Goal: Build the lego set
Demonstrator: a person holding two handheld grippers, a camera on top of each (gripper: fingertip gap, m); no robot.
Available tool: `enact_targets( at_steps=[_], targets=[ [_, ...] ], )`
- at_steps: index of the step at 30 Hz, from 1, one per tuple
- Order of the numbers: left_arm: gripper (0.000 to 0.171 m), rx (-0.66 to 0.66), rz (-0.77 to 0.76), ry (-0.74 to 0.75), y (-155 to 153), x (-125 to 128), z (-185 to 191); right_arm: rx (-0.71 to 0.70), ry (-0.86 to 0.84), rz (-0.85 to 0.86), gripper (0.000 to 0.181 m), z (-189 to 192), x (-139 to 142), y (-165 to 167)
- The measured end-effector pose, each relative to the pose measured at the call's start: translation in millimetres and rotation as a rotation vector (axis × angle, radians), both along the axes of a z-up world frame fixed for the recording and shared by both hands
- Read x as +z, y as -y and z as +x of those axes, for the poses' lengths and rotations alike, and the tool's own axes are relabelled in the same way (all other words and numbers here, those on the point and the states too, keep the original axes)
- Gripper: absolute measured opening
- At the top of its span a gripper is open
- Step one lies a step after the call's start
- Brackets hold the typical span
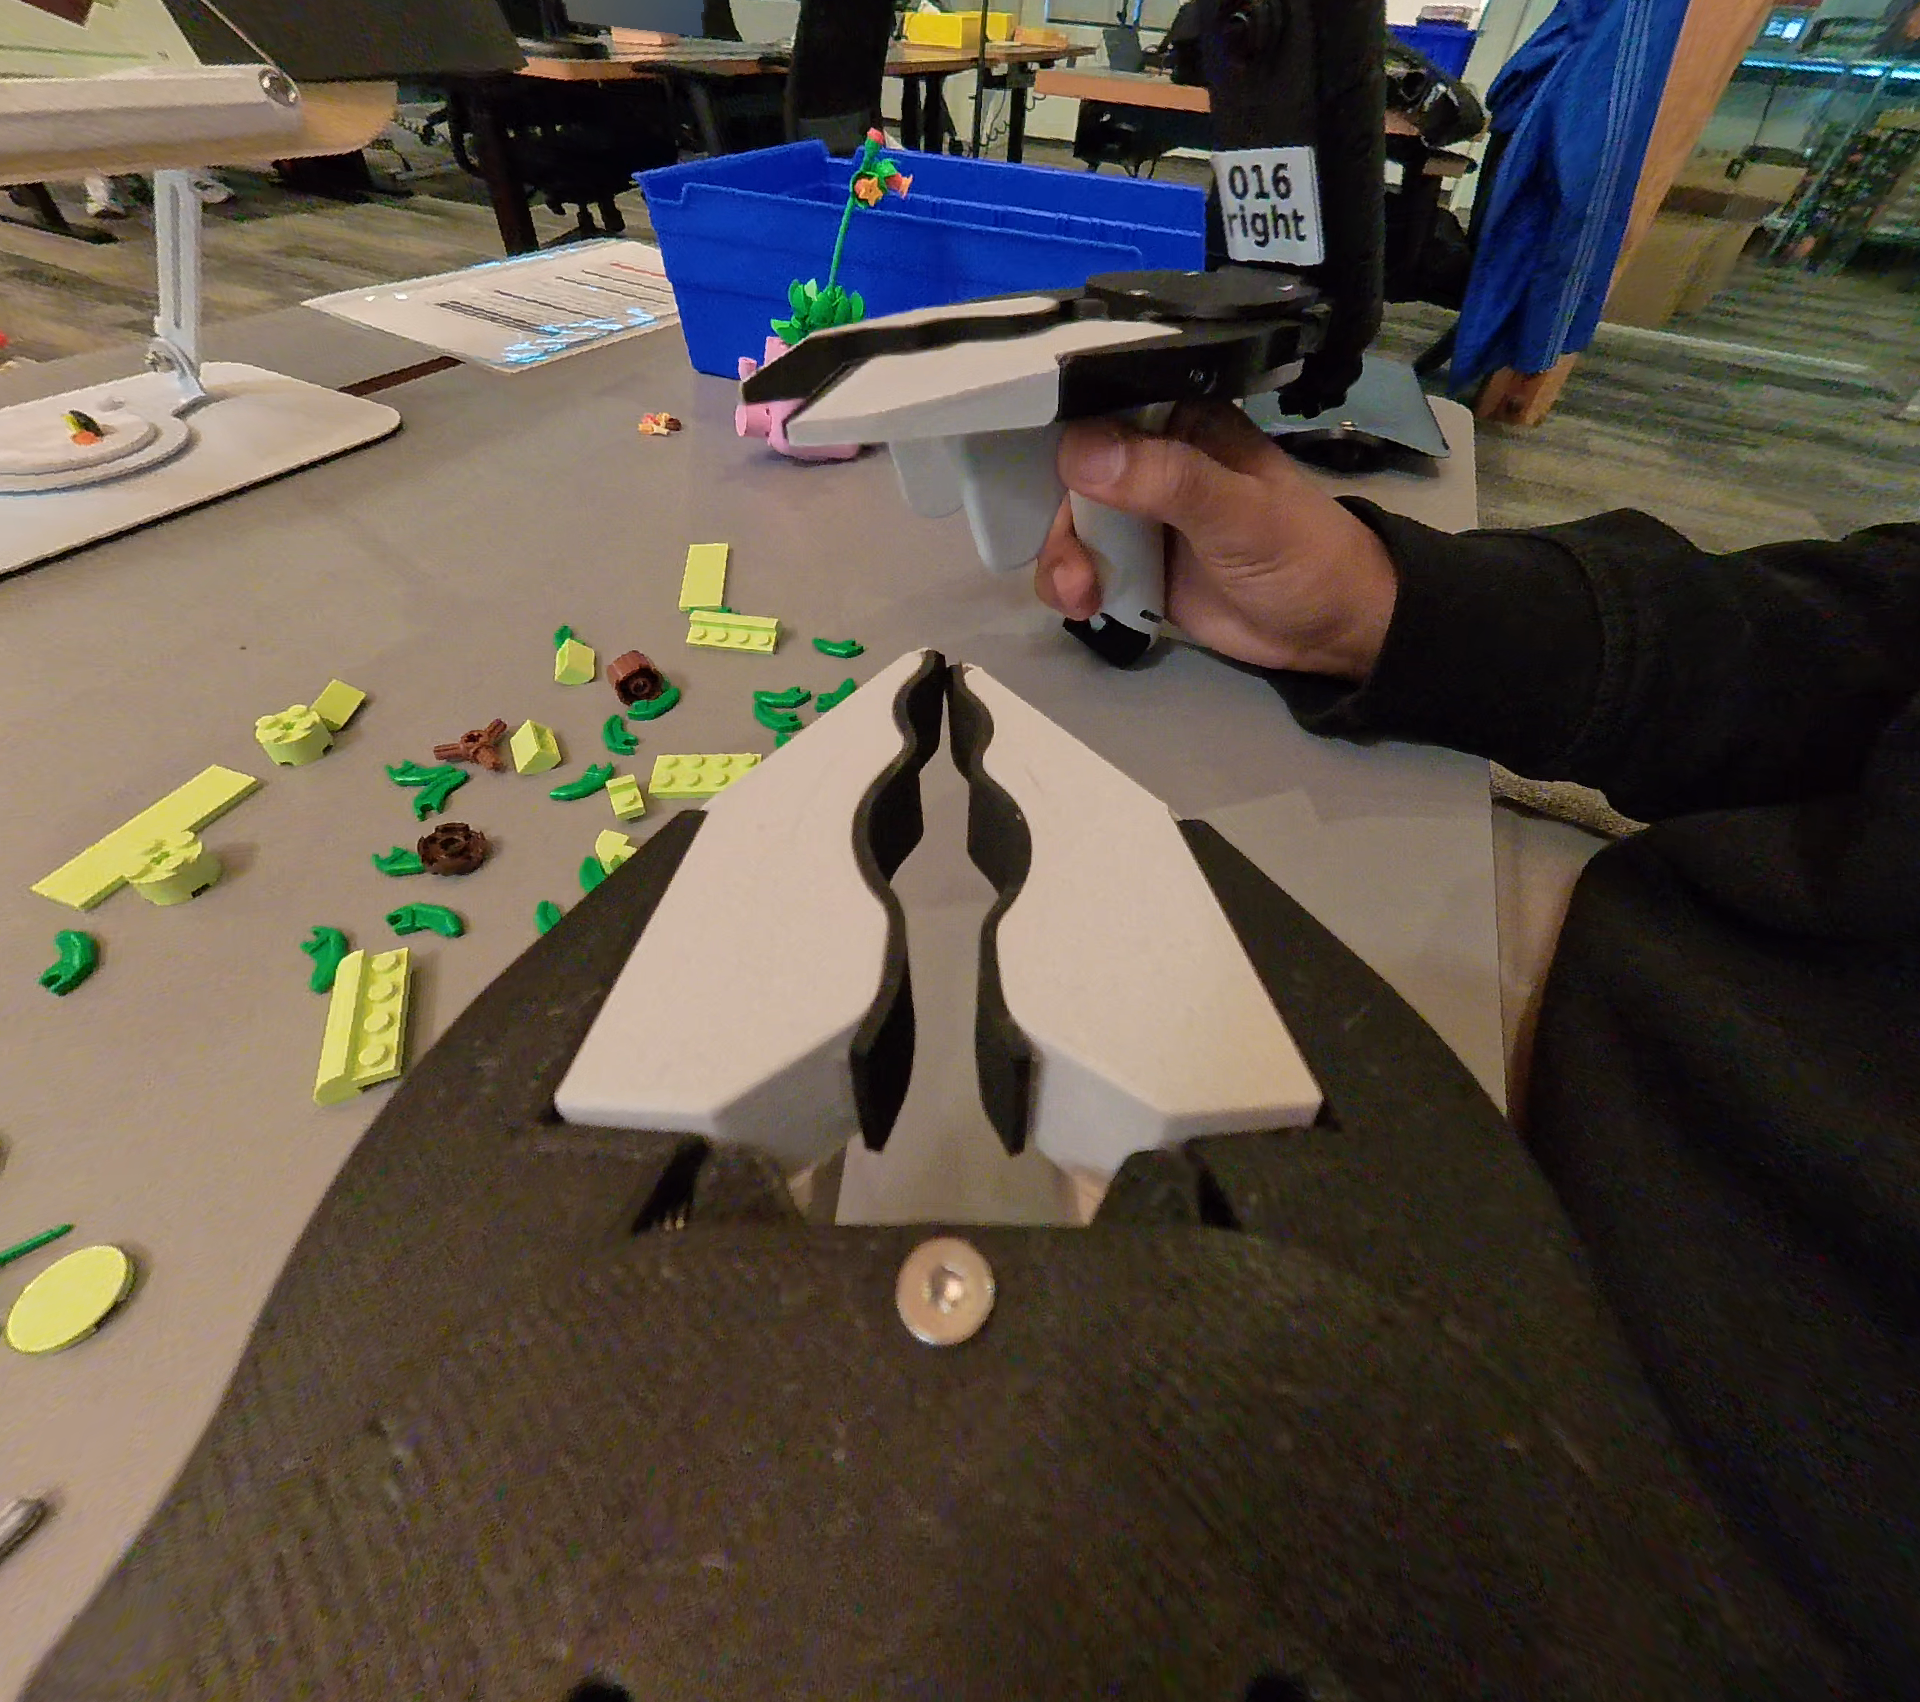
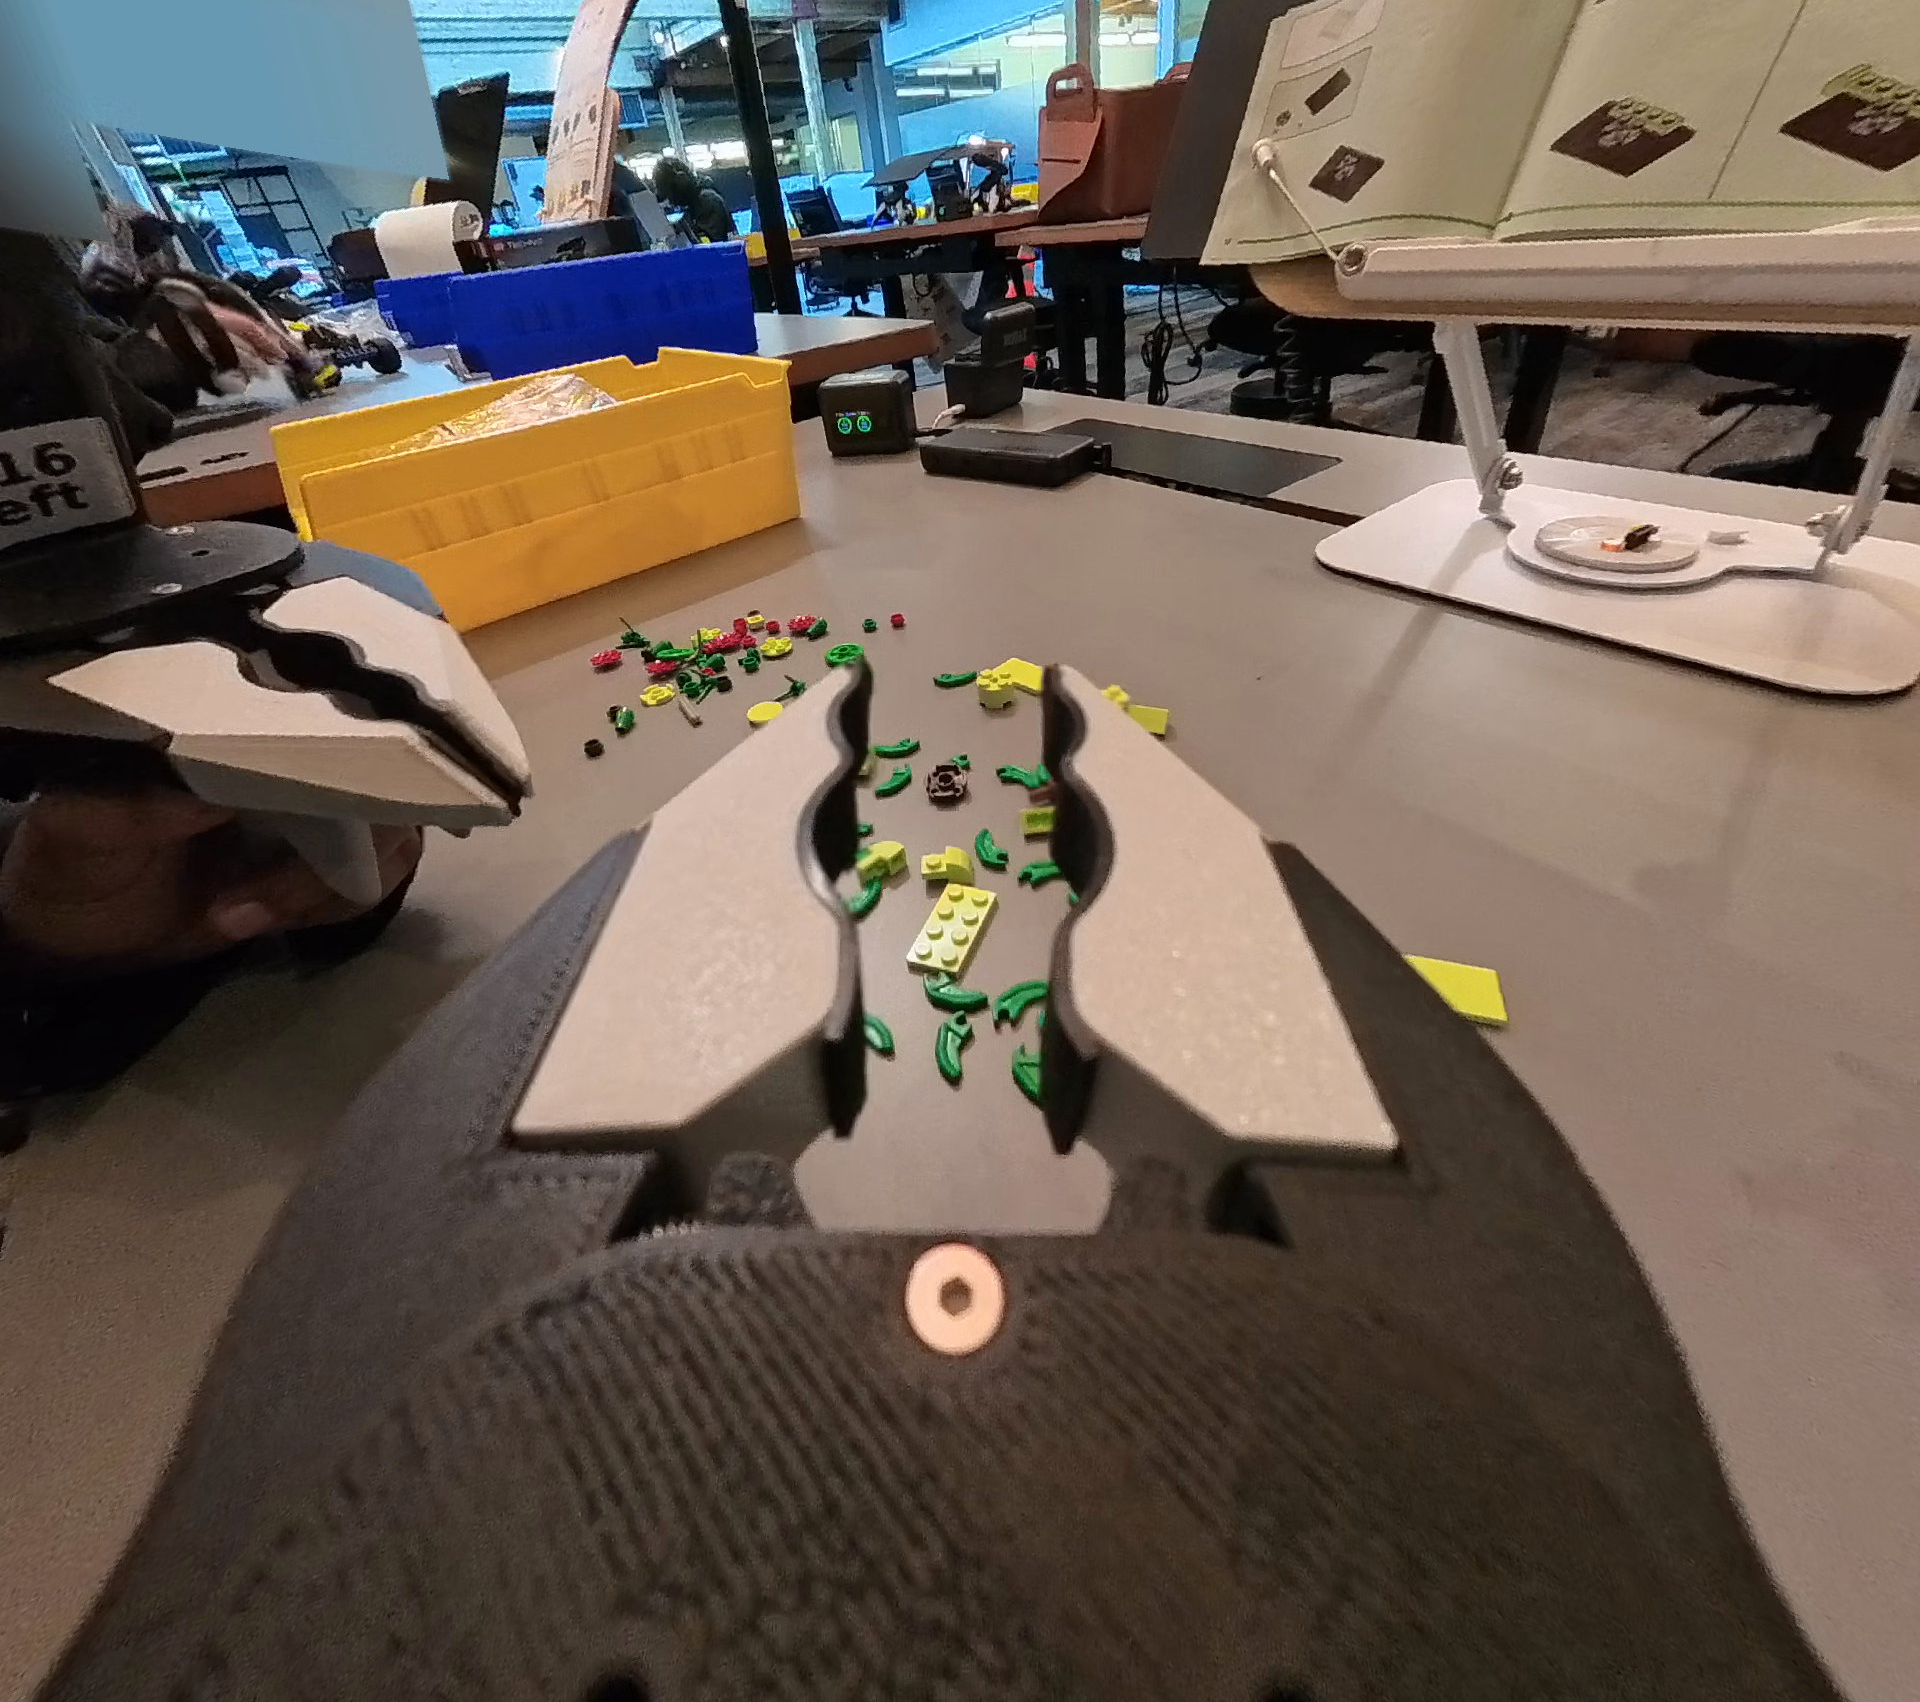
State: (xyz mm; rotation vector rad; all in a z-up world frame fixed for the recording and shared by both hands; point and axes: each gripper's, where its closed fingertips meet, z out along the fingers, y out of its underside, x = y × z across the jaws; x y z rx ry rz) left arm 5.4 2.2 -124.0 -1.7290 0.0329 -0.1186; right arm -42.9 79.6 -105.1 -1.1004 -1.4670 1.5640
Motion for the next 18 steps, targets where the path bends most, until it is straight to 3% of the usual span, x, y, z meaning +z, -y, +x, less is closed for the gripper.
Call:
enact_targets(
  at_steps=[6, 12, 18],
  targets=[
    [0.000, 0.000, 0.001, 0.002, 0.2, 0.2, -0.2, -0.066, -0.072, 0.001, 0.000, 8.5, 13.7, -14.2],
    [0.000, -0.001, 0.001, 0.006, 0.2, 0.3, -0.5, -0.057, -0.099, 0.018, 0.001, 11.6, 18.0, -11.5],
    [0.000, -0.001, 0.002, 0.008, 0.2, 0.3, -0.7, 0.041, -0.152, 0.051, 0.015, 18.4, 25.2, 9.7]
  ],
)
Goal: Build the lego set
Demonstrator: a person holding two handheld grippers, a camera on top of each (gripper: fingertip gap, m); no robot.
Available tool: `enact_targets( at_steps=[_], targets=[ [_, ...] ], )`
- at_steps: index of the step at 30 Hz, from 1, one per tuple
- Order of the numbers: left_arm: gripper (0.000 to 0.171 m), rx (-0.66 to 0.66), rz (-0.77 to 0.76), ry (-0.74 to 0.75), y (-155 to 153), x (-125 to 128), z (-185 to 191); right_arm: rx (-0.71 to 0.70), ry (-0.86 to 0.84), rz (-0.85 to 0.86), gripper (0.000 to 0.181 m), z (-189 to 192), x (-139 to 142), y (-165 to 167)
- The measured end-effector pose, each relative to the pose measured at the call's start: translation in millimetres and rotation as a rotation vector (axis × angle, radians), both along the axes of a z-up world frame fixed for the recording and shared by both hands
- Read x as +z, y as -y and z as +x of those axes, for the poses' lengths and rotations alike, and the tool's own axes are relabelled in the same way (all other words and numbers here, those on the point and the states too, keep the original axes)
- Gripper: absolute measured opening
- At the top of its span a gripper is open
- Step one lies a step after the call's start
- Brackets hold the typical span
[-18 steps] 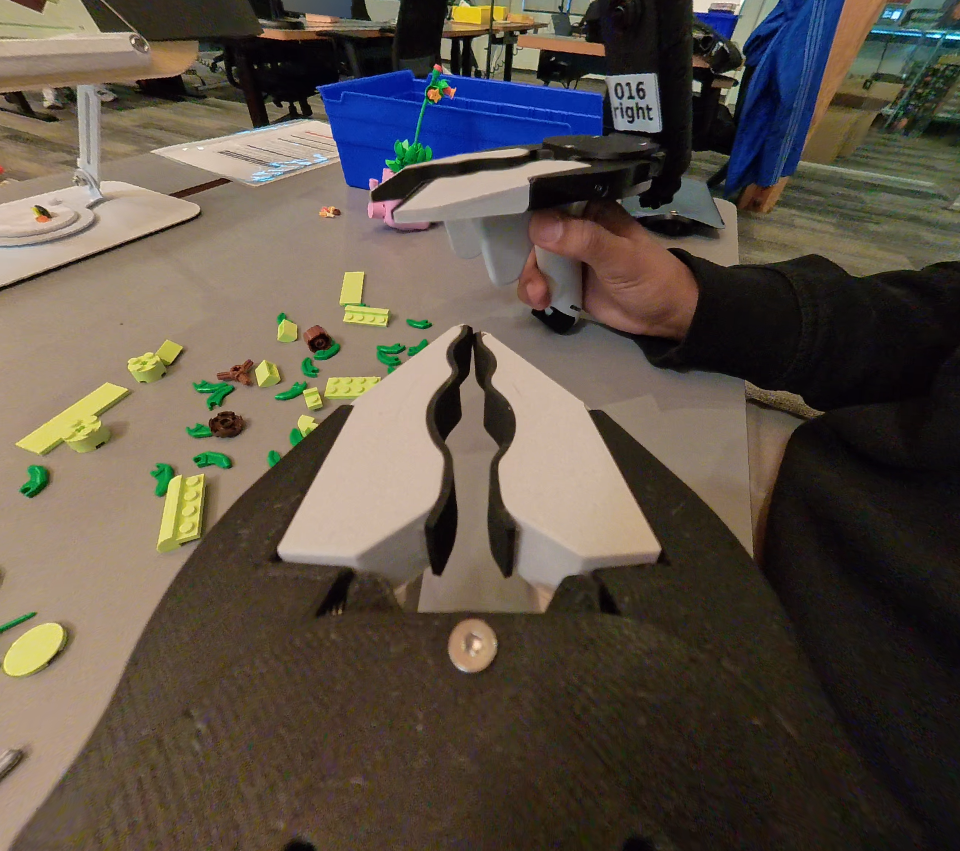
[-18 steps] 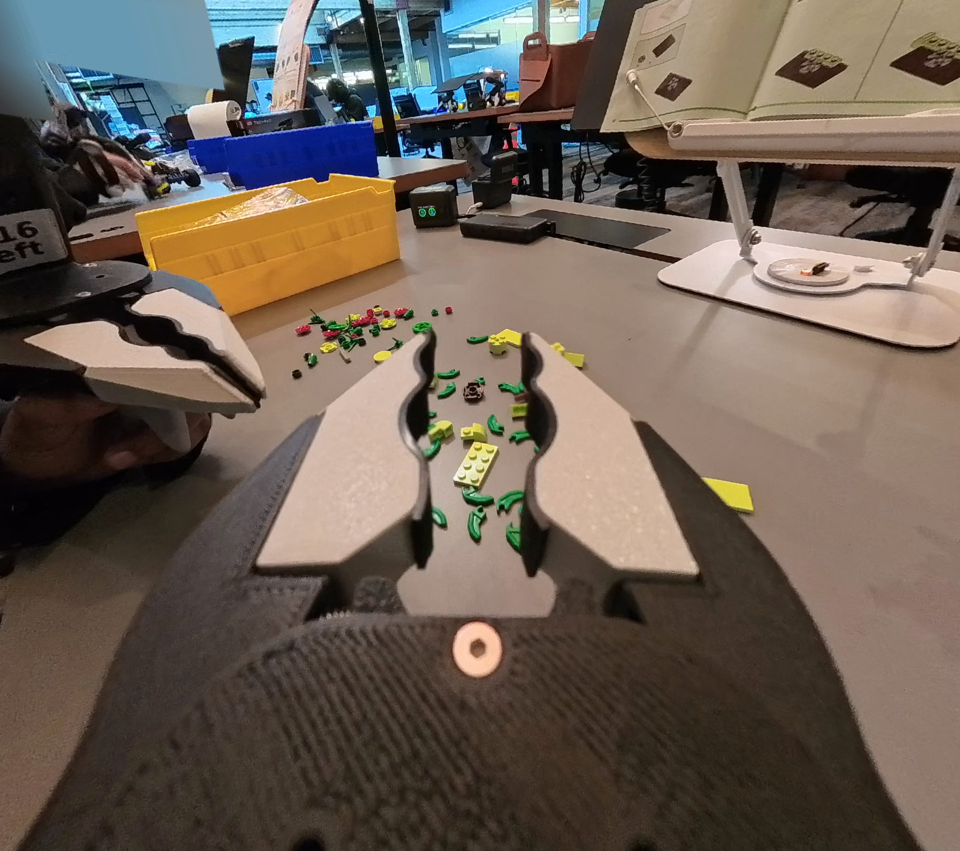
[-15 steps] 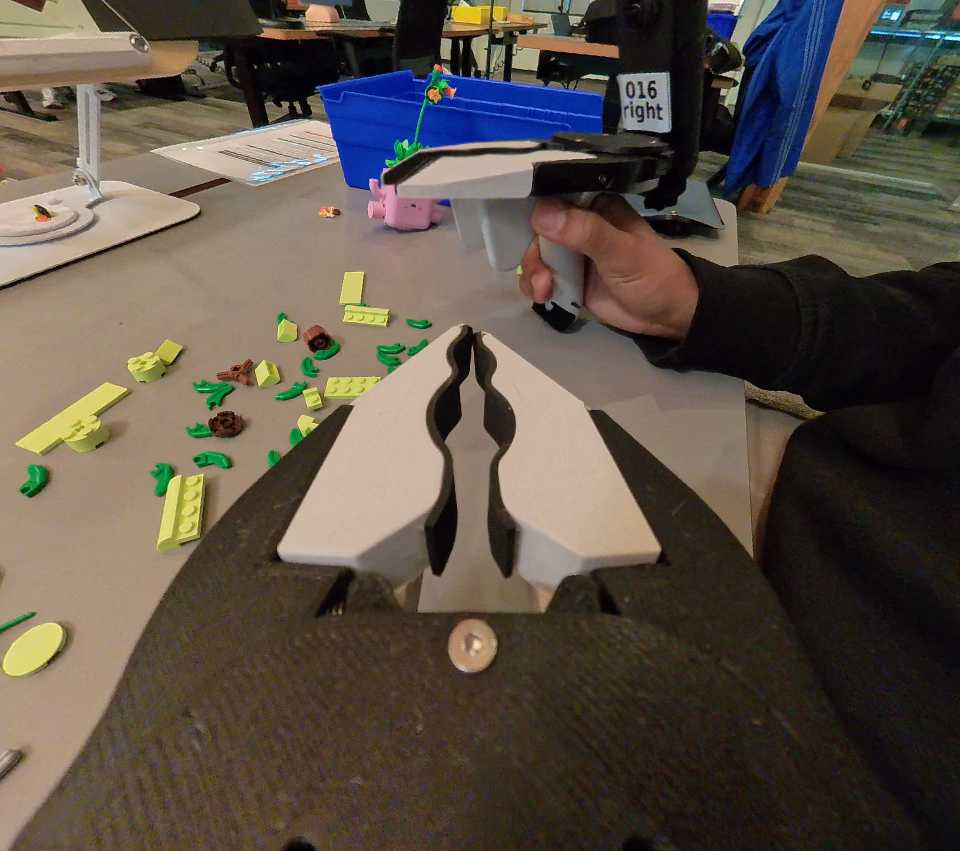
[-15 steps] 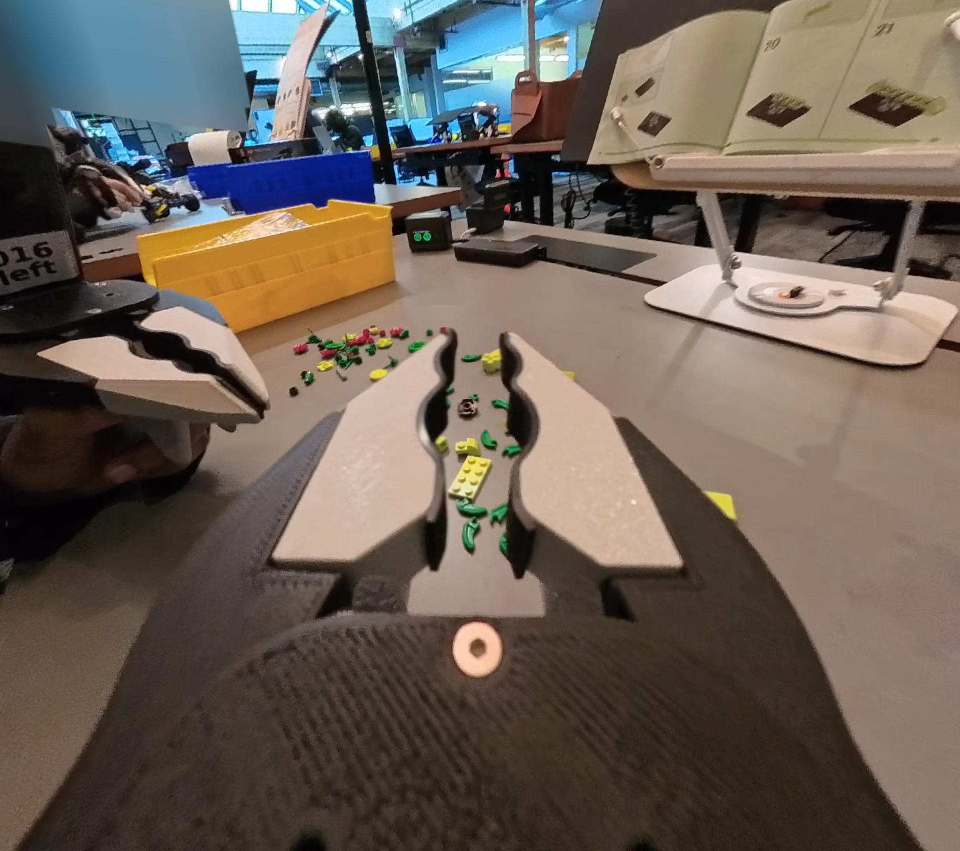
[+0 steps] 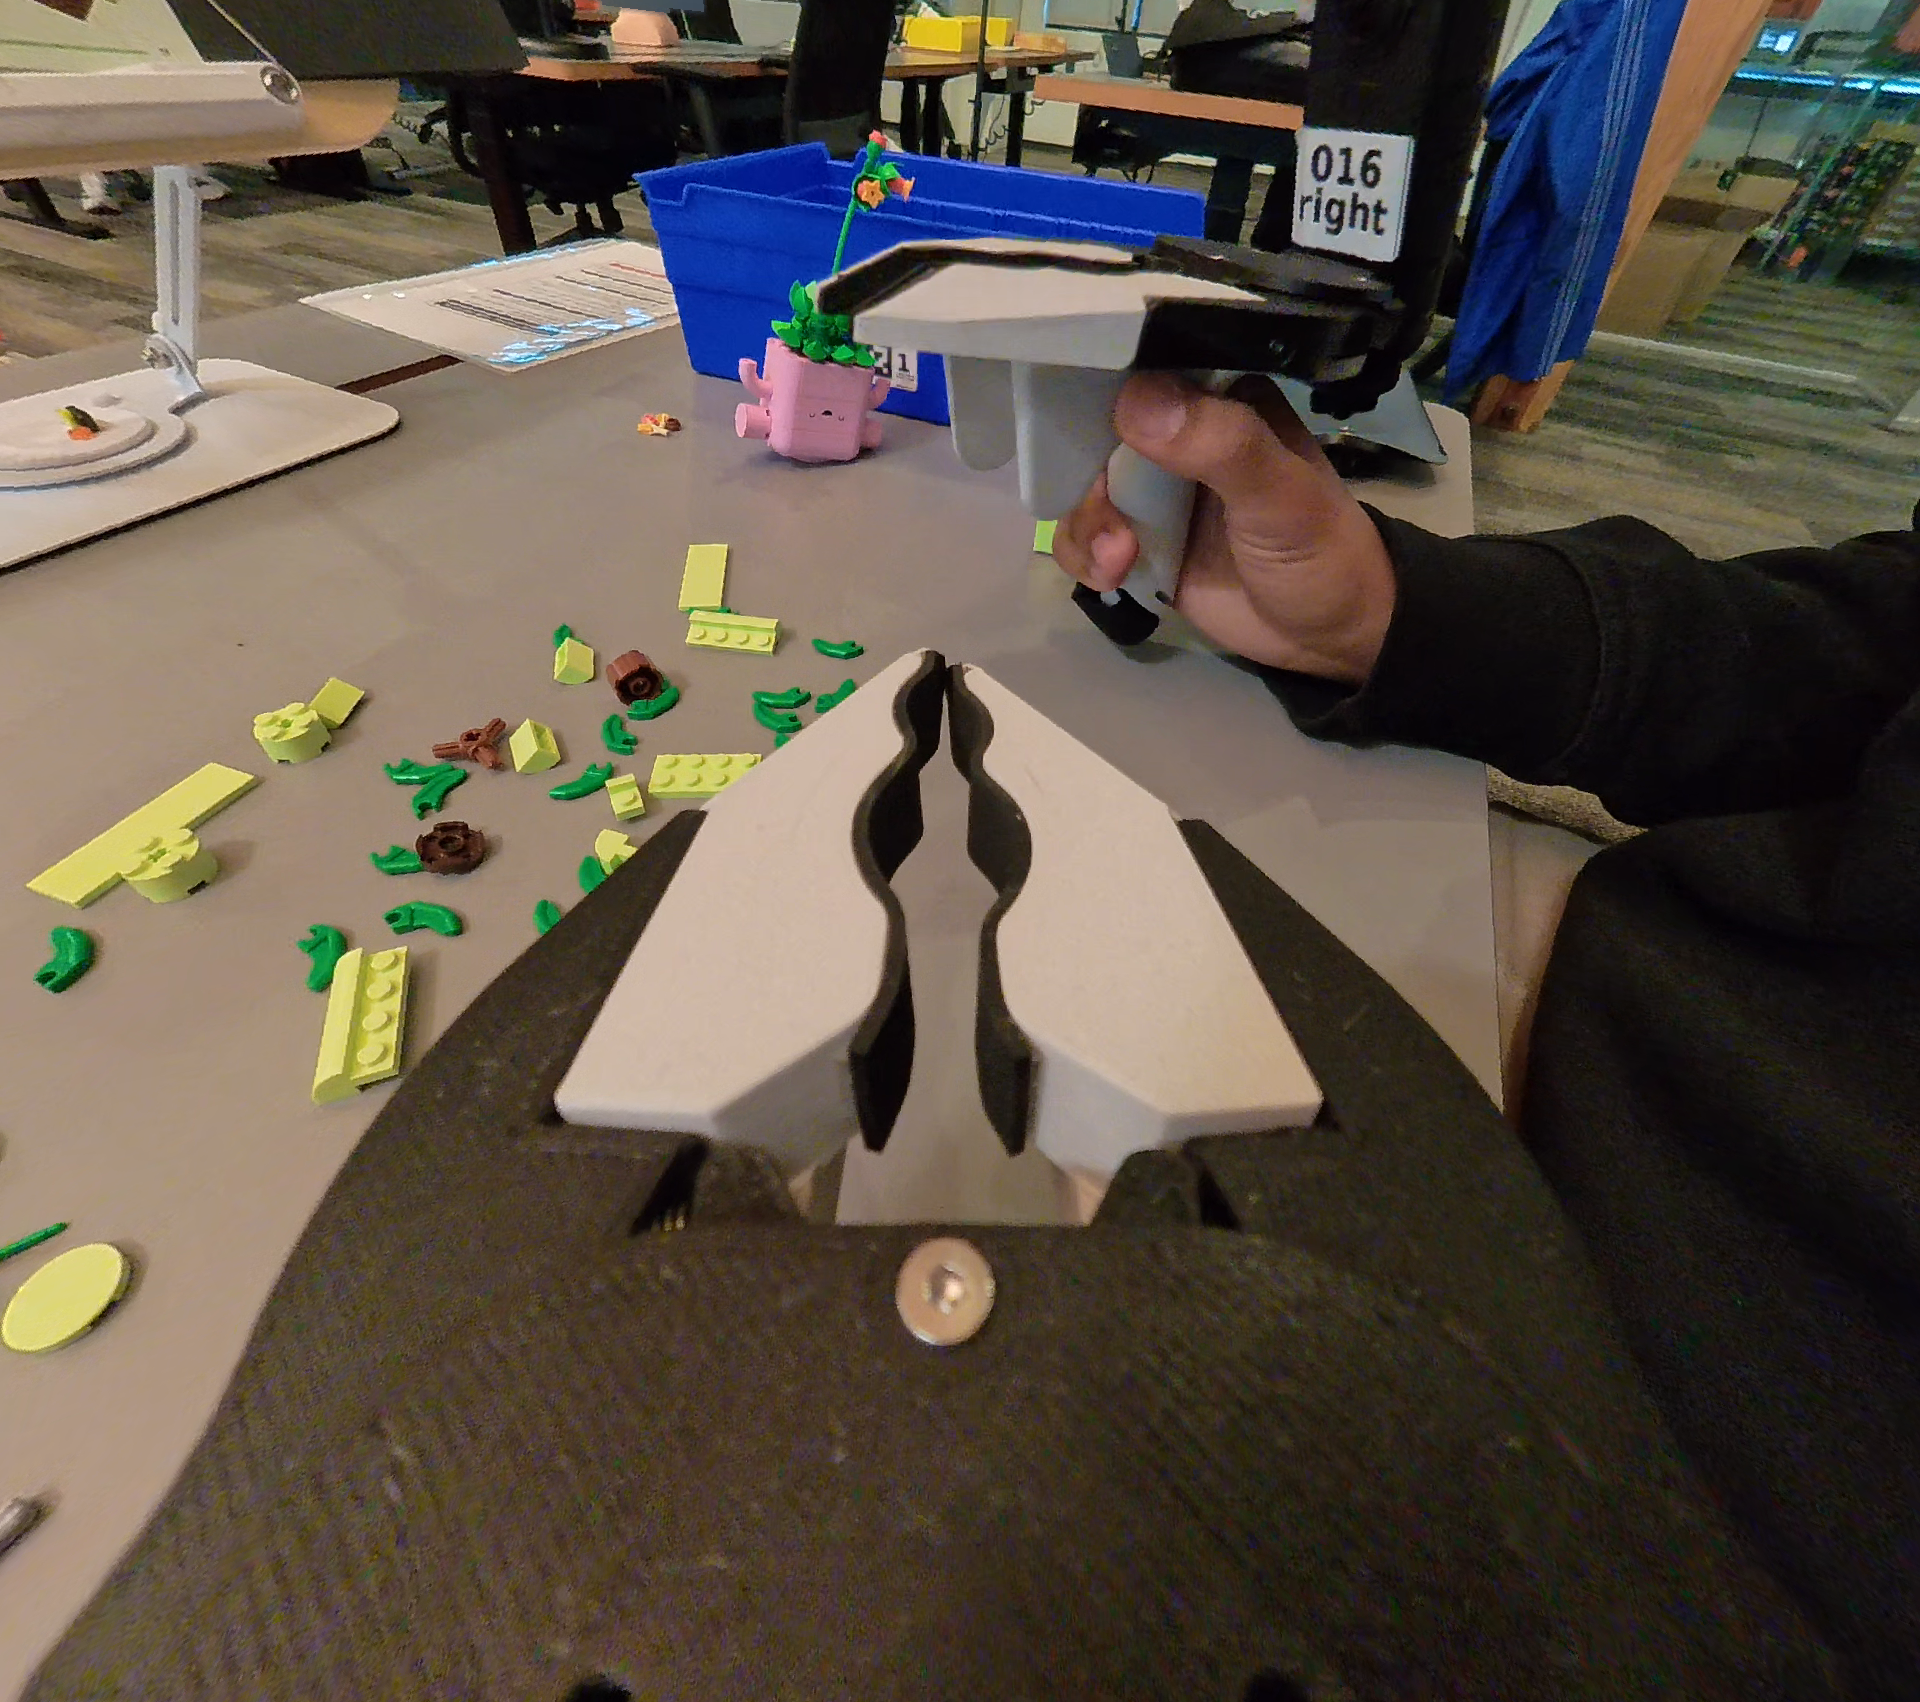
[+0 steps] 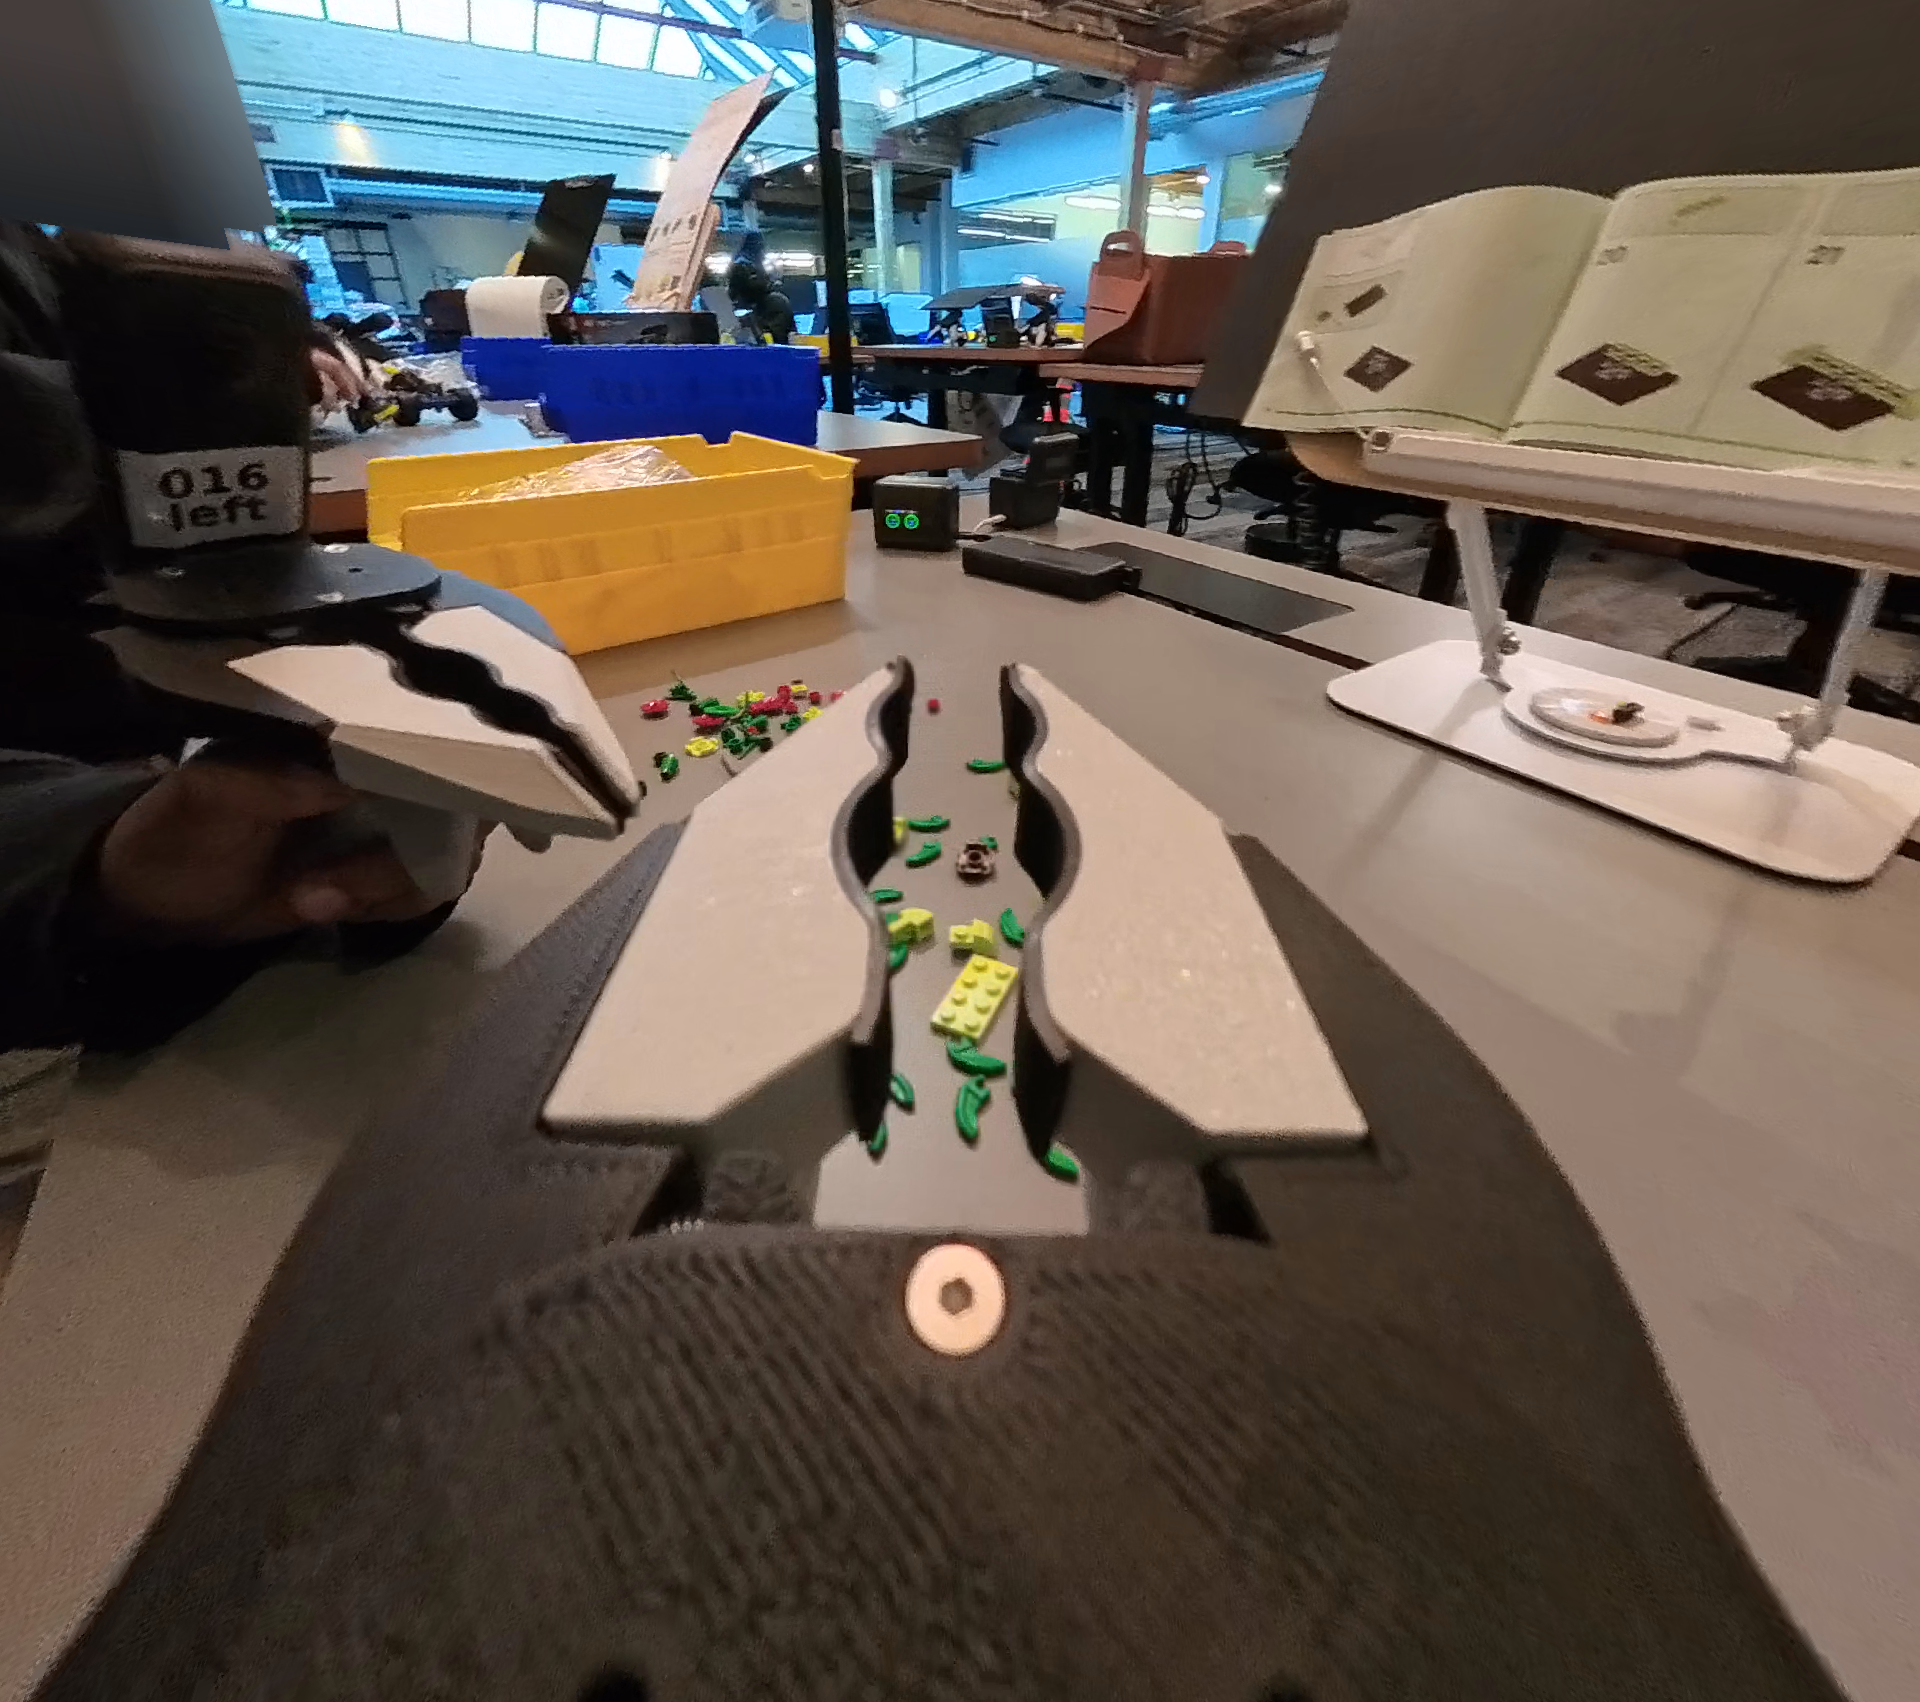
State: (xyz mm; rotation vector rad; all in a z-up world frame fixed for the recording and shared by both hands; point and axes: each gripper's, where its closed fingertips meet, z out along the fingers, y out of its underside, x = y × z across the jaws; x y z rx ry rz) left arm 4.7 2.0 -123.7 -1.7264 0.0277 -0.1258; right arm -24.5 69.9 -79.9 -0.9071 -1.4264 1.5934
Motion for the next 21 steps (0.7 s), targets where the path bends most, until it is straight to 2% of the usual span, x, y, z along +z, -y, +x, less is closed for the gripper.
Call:
enact_targets(
  at_steps=[9, 15, 21],
  targets=[
    [0.000, 0.000, 0.002, 0.007, 0.1, 0.4, -0.7, 0.062, 0.003, 0.136, 0.020, 0.8, -8.4, 25.8],
    [0.000, 0.000, 0.003, 0.011, 0.1, 0.5, -1.0, 0.094, -0.041, 0.206, 0.016, 6.7, -6.3, 38.6],
    [0.000, 0.001, 0.005, 0.016, 0.3, 0.8, -1.6, 0.157, 0.002, 0.272, 0.013, 7.4, -18.8, 55.0]
  ],
)
